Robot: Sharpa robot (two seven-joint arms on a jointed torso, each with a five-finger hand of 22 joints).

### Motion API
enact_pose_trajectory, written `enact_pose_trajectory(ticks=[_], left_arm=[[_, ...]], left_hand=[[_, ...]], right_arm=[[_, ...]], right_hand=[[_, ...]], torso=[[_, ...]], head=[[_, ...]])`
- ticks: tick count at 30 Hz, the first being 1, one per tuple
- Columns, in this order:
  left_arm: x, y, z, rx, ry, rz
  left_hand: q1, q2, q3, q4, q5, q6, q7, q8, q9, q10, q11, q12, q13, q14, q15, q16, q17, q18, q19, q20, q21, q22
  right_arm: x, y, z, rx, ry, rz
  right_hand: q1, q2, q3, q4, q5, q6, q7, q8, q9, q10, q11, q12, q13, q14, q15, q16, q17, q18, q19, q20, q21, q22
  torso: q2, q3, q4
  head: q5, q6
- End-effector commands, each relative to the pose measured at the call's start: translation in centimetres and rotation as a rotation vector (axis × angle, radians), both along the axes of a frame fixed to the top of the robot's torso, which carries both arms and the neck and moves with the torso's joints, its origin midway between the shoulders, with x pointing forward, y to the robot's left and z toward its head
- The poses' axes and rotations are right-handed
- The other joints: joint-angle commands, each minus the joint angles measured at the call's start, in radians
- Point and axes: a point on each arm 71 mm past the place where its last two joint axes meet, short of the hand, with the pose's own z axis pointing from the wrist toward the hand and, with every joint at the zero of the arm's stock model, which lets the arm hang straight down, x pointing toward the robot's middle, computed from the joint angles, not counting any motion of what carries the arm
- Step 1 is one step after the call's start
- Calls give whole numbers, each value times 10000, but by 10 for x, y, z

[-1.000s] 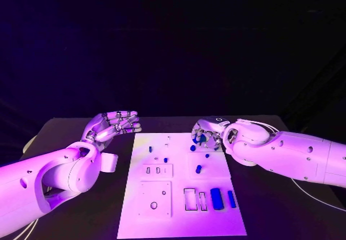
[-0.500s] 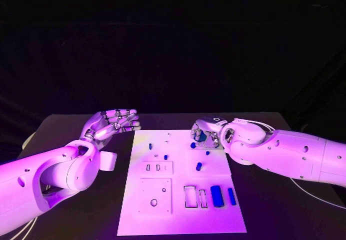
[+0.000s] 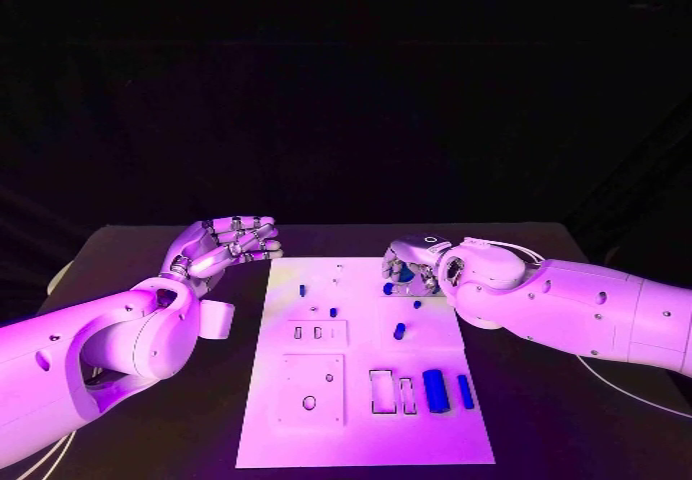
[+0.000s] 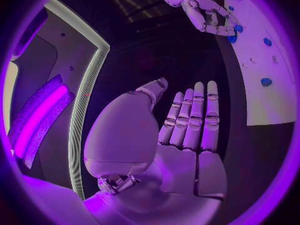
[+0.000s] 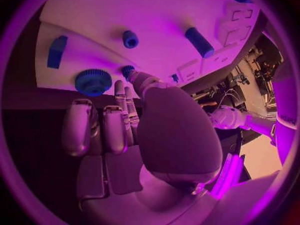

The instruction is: Assemble the parts on the task board

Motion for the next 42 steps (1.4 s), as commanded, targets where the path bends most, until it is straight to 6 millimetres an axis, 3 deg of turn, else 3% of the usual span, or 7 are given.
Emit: enact_pose_trajectory(ticks=[1, 9, 12, 22, 29, 32, 42], left_arm=[[-1, -3, 2, -78, -69, -235], [-1, -3, 3, -78, -57, -241], [-1, -2, 2, -68, -52, -222], [0, -1, 3, -54, -33, -197], [0, -1, 3, -56, -19, -194], [0, -1, 3, -59, -12, -198], [1, 0, 2, -53, 7, -171]], left_hand=[[-31, -73, 35, 31, -7, 83, 161, 51, 0, 58, 23, -38, -6, -87, 0, -52, 12, 47, 75, 15, 36, 9], [-34, -72, 37, 32, -7, 83, 162, 51, -1, 58, 24, -40, -6, -93, 2, -55, 14, 47, 76, 15, 37, 9], [-37, -70, 42, 34, -6, 82, 163, 49, -1, 57, 25, -46, -7, -104, 4, -61, 19, 47, 77, 14, 40, 10], [-36, -69, 49, 33, -8, 81, 164, 48, -2, 57, 26, -53, -7, -114, 5, -66, 25, 47, 80, 13, 45, 11], [-36, -69, 49, 33, -8, 81, 164, 48, -2, 57, 26, -53, -7, -114, 5, -66, 25, 47, 80, 13, 45, 11], [-36, -69, 49, 33, -8, 81, 164, 48, -2, 57, 26, -53, -7, -114, 5, -66, 25, 47, 80, 13, 45, 11], [-25, -52, 72, 29, -11, 84, 164, 48, -2, 61, 27, -61, -7, -126, 6, -73, 37, 48, 86, 10, 54, 14]], right_arm=[[0, 3, -2, -260, 39, 81], [1, 6, -6, -320, 180, 125], [0, 7, -7, -373, 270, 135], [1, 7, -11, -515, 437, 71], [1, 9, -11, -439, 336, 73], [1, 10, -9, -280, 153, 65], [1, 12, -2, 381, -647, -208]], right_hand=[[-86, -15, 52, 26, 38, -11, 34, -10, 11, -64, -19, -49, -15, 641, 62, 47, 11, -69, 5, 55, 56, 12], [-128, 45, 95, 79, 61, 25, 39, 7, 48, -29, -23, -33, -11, 636, 60, 81, 25, -75, -2, 70, 121, 95], [-129, 53, 104, 83, 63, 40, 41, 15, 57, -15, -26, -28, -9, 635, 58, 86, 24, -81, 7, 73, 155, 139], [-116, 103, 175, 88, 76, 170, 41, 82, 125, 56, -32, -18, 1, 633, 51, 138, 53, -92, 10, 84, 253, 264], [13, 267, 388, -14, 119, 394, 28, 194, 239, 265, -69, 19, 35, 628, 22, 204, 77, -123, 39, 80, 445, 512], [0, 373, 630, -45, -368, 498, 6, 235, 322, 418, -102, 19, 63, 627, -3, 261, 92, -143, 52, 67, 572, 682], [-74, 612, 907, -162, -252, 881, -146, 493, 585, 828, -256, 82, 179, 637, -124, 340, 105, -195, 139, -28, 834, 1032]], torso=[[13, -5, -19], [11, -13, 2], [10, -14, -22], [16, -19, -17], [28, -21, -20], [28, -17, -14], [25, -29, -20]], head=[[17, -14], [19, -54], [41, -65], [46, -87], [36, -81], [36, -88], [78, -78]])
